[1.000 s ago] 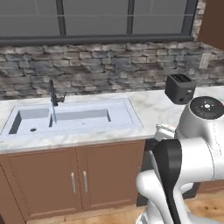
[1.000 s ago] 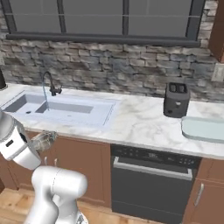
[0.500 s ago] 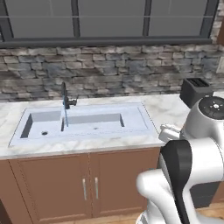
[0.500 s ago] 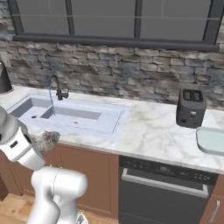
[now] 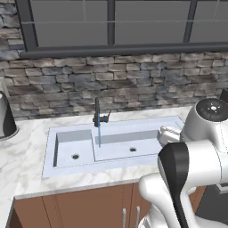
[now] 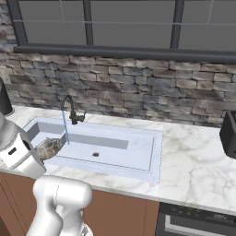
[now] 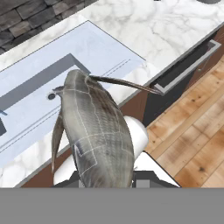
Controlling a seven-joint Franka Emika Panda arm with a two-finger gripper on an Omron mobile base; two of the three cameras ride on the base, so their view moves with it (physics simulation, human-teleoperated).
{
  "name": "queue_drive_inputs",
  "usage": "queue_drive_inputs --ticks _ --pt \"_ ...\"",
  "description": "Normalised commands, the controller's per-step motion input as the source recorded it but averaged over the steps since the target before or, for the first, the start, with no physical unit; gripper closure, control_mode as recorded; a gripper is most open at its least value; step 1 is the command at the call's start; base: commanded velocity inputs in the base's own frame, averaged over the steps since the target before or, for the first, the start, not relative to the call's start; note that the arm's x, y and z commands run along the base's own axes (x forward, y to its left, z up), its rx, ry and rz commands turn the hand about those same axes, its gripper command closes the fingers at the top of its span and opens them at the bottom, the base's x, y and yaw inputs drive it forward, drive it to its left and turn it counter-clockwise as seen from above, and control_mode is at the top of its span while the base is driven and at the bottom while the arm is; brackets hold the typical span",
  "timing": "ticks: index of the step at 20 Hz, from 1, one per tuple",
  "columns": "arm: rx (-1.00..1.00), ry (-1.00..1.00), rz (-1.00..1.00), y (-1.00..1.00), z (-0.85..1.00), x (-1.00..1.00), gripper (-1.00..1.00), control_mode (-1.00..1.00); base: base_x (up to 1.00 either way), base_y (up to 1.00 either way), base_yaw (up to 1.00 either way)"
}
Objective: Take the fish out of the fridge, briefly rinse it in the sink, and place it on the tray next to the sink.
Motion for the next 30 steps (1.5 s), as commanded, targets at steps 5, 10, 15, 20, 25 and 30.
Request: queue_drive_inputs --ticks 5,10,15,20,25,30 --pt "0.00 0.00 0.00 0.00 0.00 0.00 1.00 1.00 0.02 0.27 0.00" --pt "0.00 0.00 0.00 0.00 0.00 0.00 1.00 1.00 -0.06 0.33 0.00" --pt "0.00 0.00 0.00 0.00 0.00 0.00 1.00 1.00 0.21 0.21 0.00" --pt "0.00 0.00 0.00 0.00 0.00 0.00 1.00 1.00 0.23 0.13 0.00" --pt "0.22 0.00 0.04 -0.24 0.00 0.60 1.00 -1.00 0.00 0.00 0.00" --pt "0.10 0.24 0.10 -0.40 0.00 0.59 1.00 -1.00 0.00 0.00 0.00"
